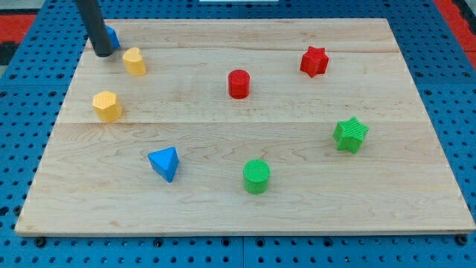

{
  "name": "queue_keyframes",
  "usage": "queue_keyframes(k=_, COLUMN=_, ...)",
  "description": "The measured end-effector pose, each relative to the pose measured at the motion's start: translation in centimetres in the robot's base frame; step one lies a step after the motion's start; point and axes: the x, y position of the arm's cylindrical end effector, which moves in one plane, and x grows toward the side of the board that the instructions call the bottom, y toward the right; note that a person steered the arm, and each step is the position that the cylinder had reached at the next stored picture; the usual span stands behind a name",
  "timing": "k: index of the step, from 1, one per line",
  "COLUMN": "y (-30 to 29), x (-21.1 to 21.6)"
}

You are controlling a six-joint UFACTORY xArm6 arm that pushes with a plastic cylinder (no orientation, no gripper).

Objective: Place the blue cube above the red circle

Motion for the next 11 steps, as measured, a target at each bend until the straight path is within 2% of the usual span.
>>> queue_keyframes(k=1, y=-4.9, x=-0.5)
queue_keyframes(k=2, y=-3.8, x=-2.0)
queue_keyframes(k=3, y=3.7, x=-2.1)
queue_keyframes(k=4, y=-1.1, x=-2.8)
queue_keyframes(k=5, y=-5.1, x=-5.5)
queue_keyframes(k=6, y=0.4, x=-5.9)
queue_keyframes(k=7, y=9.5, x=-4.9)
queue_keyframes(k=8, y=15.0, x=-4.4)
queue_keyframes(k=10, y=13.8, x=-6.7)
queue_keyframes(k=11, y=19.5, x=-5.4)
